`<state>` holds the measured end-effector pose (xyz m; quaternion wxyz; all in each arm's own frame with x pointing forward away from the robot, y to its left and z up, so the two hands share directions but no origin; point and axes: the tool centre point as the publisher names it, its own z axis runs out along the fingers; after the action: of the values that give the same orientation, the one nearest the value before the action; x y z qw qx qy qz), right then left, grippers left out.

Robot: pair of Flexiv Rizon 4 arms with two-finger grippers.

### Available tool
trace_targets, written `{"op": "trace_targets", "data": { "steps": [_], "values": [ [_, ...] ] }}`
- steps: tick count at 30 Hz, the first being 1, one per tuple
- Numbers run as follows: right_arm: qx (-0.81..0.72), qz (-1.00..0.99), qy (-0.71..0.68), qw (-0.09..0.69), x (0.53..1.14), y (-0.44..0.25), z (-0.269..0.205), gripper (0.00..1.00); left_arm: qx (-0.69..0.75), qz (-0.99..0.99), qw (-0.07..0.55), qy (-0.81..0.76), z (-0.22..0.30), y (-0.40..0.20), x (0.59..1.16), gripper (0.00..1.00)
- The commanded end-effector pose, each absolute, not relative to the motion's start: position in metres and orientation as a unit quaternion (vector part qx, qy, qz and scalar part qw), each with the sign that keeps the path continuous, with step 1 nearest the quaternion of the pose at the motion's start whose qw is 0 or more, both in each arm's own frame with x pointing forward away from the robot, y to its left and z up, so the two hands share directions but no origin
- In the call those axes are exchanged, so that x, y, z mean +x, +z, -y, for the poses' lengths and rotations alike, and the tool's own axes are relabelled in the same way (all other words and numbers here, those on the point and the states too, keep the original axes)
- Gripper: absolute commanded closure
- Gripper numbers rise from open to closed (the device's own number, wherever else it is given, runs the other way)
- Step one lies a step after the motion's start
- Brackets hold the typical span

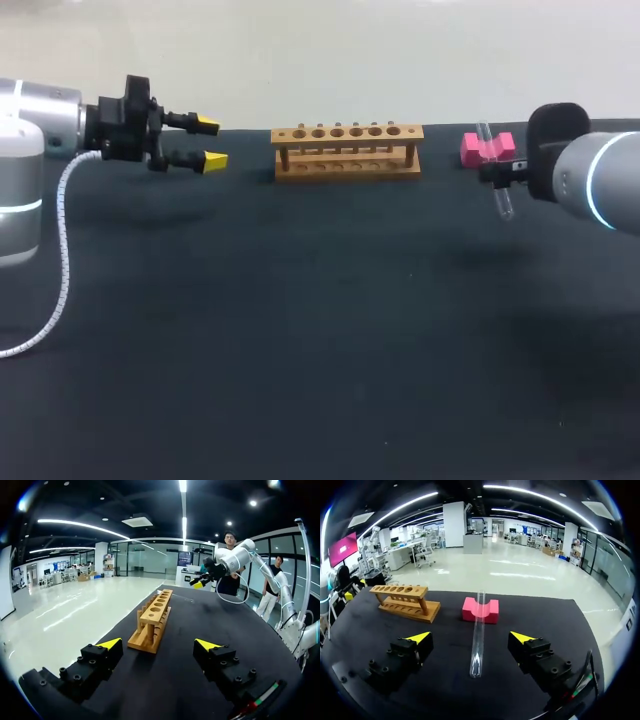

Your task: Grasp the test tube, adjust it, and insert it.

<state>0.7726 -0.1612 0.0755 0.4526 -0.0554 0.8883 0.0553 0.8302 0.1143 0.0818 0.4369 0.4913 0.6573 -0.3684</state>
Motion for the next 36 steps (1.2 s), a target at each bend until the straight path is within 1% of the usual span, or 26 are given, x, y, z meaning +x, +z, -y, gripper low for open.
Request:
{"op": "trace_targets", "data": {
  "steps": [1,6,10,28,36],
  "values": [
    [-0.041,-0.799,0.075,0.595,0.780,0.067,0.164,0.00,0.491,-0.657,0.440,-0.367,-0.114,0.081,0.829,0.00],
    [-0.043,-0.800,0.075,0.593,0.787,0.060,0.161,0.00,0.491,-0.657,0.440,-0.367,-0.114,0.081,0.829,0.00],
    [-0.051,-0.814,0.068,0.575,0.788,0.062,0.163,0.00,0.491,-0.657,0.440,-0.367,-0.114,0.081,0.829,0.00],
    [-0.051,-0.814,0.068,0.575,0.788,0.062,0.163,0.00,0.491,-0.657,0.440,-0.367,-0.114,0.081,0.829,0.00],
    [-0.052,-0.820,0.050,0.568,0.800,0.035,0.154,0.00,0.491,-0.657,0.440,-0.367,-0.114,0.081,0.829,0.00]
  ]
}}
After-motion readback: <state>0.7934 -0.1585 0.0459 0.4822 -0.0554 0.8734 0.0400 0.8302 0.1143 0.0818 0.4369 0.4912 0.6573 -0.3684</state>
